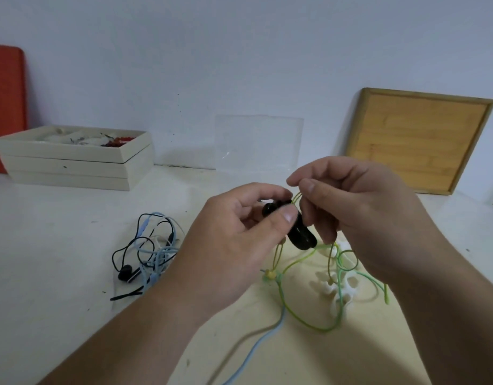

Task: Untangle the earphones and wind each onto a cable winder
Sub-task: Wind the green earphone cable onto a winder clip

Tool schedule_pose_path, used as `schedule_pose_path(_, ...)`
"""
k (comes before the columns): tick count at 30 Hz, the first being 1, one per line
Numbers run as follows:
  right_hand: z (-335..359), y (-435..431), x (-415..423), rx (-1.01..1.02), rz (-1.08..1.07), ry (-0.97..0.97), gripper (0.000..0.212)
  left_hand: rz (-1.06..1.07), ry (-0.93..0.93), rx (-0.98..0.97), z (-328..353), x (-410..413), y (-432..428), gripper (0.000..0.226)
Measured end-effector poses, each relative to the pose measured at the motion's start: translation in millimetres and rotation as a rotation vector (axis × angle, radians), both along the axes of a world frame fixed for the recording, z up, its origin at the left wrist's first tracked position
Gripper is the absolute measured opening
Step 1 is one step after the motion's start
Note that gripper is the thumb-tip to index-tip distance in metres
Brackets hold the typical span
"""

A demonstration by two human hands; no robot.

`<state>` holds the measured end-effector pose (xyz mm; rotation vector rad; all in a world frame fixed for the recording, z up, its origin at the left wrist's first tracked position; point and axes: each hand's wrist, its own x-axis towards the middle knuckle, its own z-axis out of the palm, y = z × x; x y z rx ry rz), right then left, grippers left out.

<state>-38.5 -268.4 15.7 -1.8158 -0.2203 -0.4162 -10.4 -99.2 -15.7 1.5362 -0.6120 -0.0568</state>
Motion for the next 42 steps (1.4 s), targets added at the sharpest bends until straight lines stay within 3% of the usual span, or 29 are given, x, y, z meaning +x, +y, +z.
schedule_pose_path(9, 3, -1, 1, 0.143, -0.135, -0.035, 0.021, -0.148, 0.014, 0.041, 2, -1, 4, 0.032)
schedule_pose_path(19, 1, -11, 8, 0.322, -0.334, 0.000, 0.020, -0.194, 0.220, 0.046, 1, -3, 1, 0.039)
schedule_pose_path(27, 11, -31, 2, 0.584, -0.072, 0.385, 0.007, -0.061, 0.172, 0.177, 1, 5, 6, 0.038)
schedule_pose_path(32, 14, -51, -3, 0.693, 0.034, 0.370, 0.024, -0.006, 0.160, 0.133, 0, 15, 13, 0.040)
schedule_pose_path(35, 11, -63, -3, 0.570, 0.116, 0.381, 0.030, 0.131, 0.153, 0.090, 2, 22, 15, 0.040)
schedule_pose_path(39, 4, -71, -4, 0.214, 0.271, 0.504, 0.064, 0.386, 0.161, -0.062, 11, 39, 30, 0.048)
schedule_pose_path(42, 1, -67, -5, -0.099, 0.233, 0.596, 0.046, 0.472, 0.180, -0.102, 15, 48, 41, 0.045)
